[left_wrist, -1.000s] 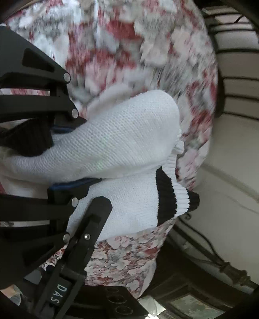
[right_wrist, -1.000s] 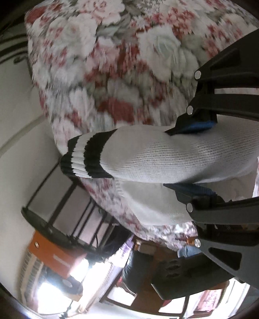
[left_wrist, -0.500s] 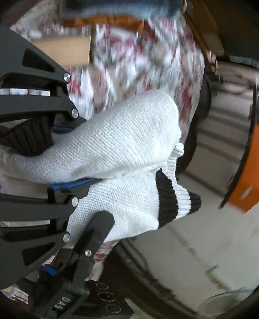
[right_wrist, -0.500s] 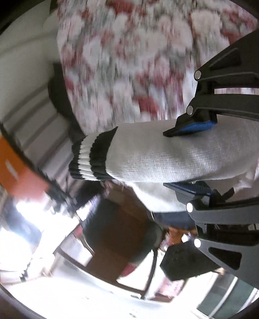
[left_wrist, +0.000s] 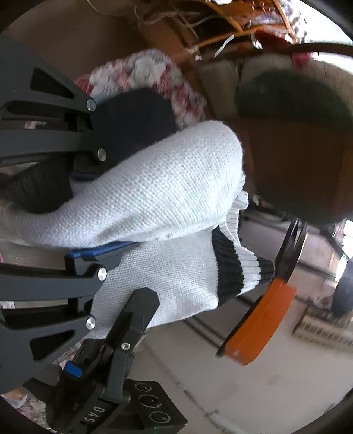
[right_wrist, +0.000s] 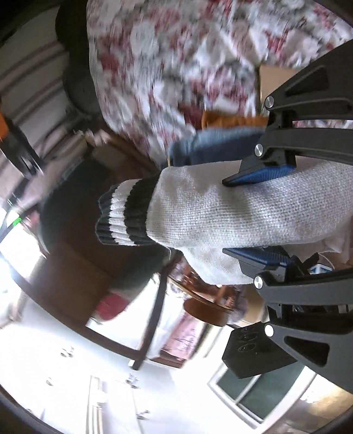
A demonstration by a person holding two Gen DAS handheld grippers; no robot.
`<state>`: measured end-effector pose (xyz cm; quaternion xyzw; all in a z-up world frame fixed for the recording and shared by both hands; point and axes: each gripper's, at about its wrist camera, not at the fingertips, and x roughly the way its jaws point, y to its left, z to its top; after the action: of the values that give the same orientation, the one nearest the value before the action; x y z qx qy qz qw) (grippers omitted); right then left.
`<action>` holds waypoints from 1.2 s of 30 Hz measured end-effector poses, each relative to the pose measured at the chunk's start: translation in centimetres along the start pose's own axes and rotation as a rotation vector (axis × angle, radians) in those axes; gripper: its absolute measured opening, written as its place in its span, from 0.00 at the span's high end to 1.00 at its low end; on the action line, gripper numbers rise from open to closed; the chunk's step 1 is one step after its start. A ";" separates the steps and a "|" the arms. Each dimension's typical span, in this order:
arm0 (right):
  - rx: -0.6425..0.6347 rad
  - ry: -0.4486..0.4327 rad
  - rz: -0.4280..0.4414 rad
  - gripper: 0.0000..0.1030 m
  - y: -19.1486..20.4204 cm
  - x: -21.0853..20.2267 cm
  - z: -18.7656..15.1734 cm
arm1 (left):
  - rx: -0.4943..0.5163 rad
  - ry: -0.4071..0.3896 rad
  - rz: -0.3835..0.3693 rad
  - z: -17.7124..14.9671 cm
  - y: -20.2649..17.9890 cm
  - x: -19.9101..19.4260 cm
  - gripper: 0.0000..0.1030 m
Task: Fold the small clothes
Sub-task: 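Lift the folded sweater with both tools and carry it onto the clothes stack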
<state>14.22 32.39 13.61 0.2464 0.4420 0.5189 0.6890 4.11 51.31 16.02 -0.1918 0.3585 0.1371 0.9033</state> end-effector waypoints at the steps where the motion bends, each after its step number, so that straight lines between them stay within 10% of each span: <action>1: -0.013 0.017 0.009 0.57 0.8 1.3 0.2 | -0.008 -0.004 0.011 0.3 1.0 -0.1 0.67; 12: 0.021 0.056 -0.080 0.57 -2.5 7.9 0.4 | -0.096 0.077 0.141 1.2 8.2 6.0 0.62; 16: 0.104 0.088 -0.154 0.48 -7.7 9.9 -0.8 | -0.131 0.101 0.169 0.4 10.2 8.5 0.39; 20: 0.147 0.117 -0.125 0.36 -9.2 11.3 -1.4 | 0.009 0.054 0.396 -0.4 9.2 10.4 0.17; 24: 0.144 0.146 -0.138 0.25 -9.9 13.2 -2.6 | -0.145 0.093 0.340 -1.5 13.4 11.9 0.05; 36: -0.117 0.039 -0.367 0.11 -2.1 8.5 -2.3 | -0.108 0.100 0.400 -1.5 12.1 6.9 0.04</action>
<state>13.89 39.35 7.81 0.1108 0.4618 0.4140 0.7766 3.47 62.15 7.21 -0.1714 0.4259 0.3230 0.8276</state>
